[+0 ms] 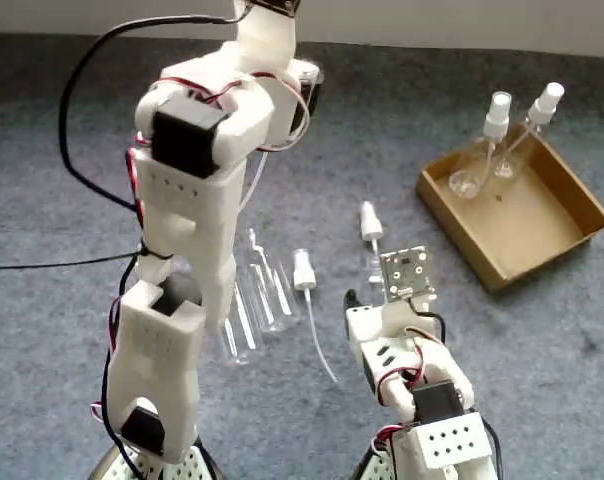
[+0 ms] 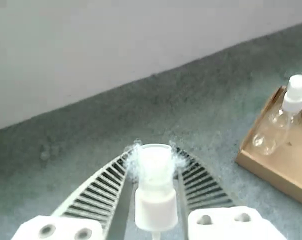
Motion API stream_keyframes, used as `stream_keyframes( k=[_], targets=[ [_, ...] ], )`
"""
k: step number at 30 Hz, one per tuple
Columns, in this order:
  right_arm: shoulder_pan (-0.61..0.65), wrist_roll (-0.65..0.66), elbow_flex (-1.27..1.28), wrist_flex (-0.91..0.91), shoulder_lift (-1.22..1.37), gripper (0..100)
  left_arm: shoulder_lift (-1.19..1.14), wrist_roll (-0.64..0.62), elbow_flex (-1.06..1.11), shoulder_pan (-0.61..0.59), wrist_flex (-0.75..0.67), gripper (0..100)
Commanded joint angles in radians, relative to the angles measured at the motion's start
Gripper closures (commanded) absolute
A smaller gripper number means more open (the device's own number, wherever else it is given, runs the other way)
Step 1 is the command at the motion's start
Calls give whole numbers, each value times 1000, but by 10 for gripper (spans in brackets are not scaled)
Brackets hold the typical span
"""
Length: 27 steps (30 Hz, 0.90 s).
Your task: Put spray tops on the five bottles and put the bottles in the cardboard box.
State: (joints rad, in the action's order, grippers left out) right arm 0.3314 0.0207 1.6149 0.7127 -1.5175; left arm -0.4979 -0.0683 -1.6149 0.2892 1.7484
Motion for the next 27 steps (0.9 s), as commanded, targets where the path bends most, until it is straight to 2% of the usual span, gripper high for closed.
stream_keyframes(
  k=[1, 5, 9, 12, 16, 22, 27],
  targets=[
    [33, 2, -77, -18, -10, 852, 162, -6, -47, -51, 11, 979],
    [65, 2, -154, -18, -10, 852, 282, -6, -45, -71, 12, 979],
    [165, -6, -186, -18, -10, 852, 384, 34, -2, -71, 14, 980],
    [219, -6, -214, -18, -10, 852, 479, 97, 133, -73, 14, 980],
    [226, -6, -259, -28, -10, 854, 636, 97, 360, -68, 12, 980],
    [226, -6, -254, -214, -10, 856, 871, 98, 704, -65, 6, 980],
    [225, -2, -234, -216, -10, 856, 1017, 101, 915, -65, 5, 980]
  ],
)
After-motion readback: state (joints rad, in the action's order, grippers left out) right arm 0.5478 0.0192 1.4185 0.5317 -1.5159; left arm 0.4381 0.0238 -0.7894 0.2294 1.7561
